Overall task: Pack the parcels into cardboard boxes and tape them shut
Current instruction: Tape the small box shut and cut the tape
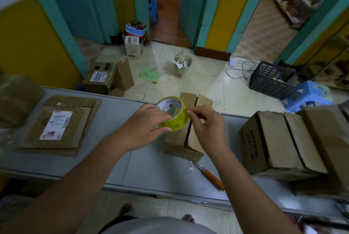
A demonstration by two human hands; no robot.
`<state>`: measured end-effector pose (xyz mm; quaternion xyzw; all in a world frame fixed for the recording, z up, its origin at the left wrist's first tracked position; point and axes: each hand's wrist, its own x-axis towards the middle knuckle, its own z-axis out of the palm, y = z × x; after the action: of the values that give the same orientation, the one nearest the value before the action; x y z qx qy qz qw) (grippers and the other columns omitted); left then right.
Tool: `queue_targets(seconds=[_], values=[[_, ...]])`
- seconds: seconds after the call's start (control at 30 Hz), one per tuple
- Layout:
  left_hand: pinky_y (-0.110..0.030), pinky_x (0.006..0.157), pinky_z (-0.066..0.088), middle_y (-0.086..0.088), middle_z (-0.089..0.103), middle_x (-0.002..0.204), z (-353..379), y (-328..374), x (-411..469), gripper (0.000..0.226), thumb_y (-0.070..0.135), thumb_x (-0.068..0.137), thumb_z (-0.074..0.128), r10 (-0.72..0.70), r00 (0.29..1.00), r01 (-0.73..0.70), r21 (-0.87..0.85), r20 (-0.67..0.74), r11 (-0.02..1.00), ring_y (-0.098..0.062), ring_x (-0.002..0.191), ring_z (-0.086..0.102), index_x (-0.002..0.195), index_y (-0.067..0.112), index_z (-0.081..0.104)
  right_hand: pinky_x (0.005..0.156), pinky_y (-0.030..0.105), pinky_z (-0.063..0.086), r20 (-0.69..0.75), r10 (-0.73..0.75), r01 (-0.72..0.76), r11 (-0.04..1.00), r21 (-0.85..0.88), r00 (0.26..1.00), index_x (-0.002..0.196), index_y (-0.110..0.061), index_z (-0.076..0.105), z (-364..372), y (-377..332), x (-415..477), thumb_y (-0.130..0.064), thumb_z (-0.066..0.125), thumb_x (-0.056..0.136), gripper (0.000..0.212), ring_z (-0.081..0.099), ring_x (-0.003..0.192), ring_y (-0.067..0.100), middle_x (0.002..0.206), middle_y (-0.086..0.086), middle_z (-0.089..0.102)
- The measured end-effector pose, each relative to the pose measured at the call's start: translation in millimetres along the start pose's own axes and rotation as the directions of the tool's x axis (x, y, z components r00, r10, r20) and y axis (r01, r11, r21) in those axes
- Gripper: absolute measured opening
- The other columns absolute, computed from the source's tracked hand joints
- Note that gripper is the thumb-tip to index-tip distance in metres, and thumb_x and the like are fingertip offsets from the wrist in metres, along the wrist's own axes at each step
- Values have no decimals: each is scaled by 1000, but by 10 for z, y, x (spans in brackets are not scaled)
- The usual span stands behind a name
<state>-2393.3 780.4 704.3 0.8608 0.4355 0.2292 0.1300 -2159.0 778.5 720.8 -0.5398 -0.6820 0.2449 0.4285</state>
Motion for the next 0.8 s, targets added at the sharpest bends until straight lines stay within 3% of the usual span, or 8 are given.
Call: queue_targets(seconds=[0.1,0.17,0.27,0.33,0.43,0.57,0.7,0.8], values=[[-36,87,44,4,68,98,14,57,-11,43,59,98,51,-84,996,84,-39,20,996,-20,97,56,118,25,68,73,10,47,26,3,-2,1000,-26,1000,93,-27,71,28,1,0,-12,70,98,16,64,84,6,88,-5,70],[-35,73,44,2,63,91,37,106,-29,33,56,96,57,-113,993,116,-71,34,991,-21,87,54,110,28,66,68,10,45,127,69,-62,996,-57,990,89,-26,63,16,15,22,-13,64,102,18,62,79,3,84,-5,68],[-34,61,45,1,64,81,68,68,3,32,64,92,56,-213,973,221,-85,94,972,-17,72,58,89,32,60,75,23,55,276,175,-185,983,8,945,87,-17,67,-103,34,85,-13,59,104,19,68,76,6,77,-1,71],[-36,59,49,1,66,72,75,-7,25,53,74,90,48,-331,942,336,-103,58,936,-14,63,61,79,24,62,87,36,60,351,208,-265,956,125,913,93,-13,70,-226,43,130,-14,58,105,18,74,85,15,84,5,76],[-40,55,49,0,56,54,123,-75,5,72,83,83,48,-450,891,440,-134,-53,888,-16,53,58,59,16,55,92,38,59,481,198,-356,897,263,854,97,-6,70,-323,11,194,-10,56,106,18,75,93,23,88,8,77],[-42,49,41,3,30,45,206,-90,-31,75,80,86,56,-493,865,457,-257,-96,852,-12,43,35,49,18,37,88,36,62,560,331,-625,609,488,759,88,3,65,-237,-29,284,-1,55,104,19,72,88,30,79,13,64],[-35,51,34,5,35,48,213,-52,-63,69,75,89,57,-506,863,460,-384,-20,800,-12,46,40,53,17,45,89,38,62,482,349,-565,702,433,804,86,2,70,-160,66,367,-5,68,97,13,72,83,28,75,13,71],[-40,53,42,-7,56,51,254,18,-107,72,70,92,57,-475,875,435,-574,88,694,-16,50,56,64,3,56,82,36,62,478,359,-564,720,405,802,91,7,68,-253,162,519,0,68,95,8,71,78,26,80,19,71]])
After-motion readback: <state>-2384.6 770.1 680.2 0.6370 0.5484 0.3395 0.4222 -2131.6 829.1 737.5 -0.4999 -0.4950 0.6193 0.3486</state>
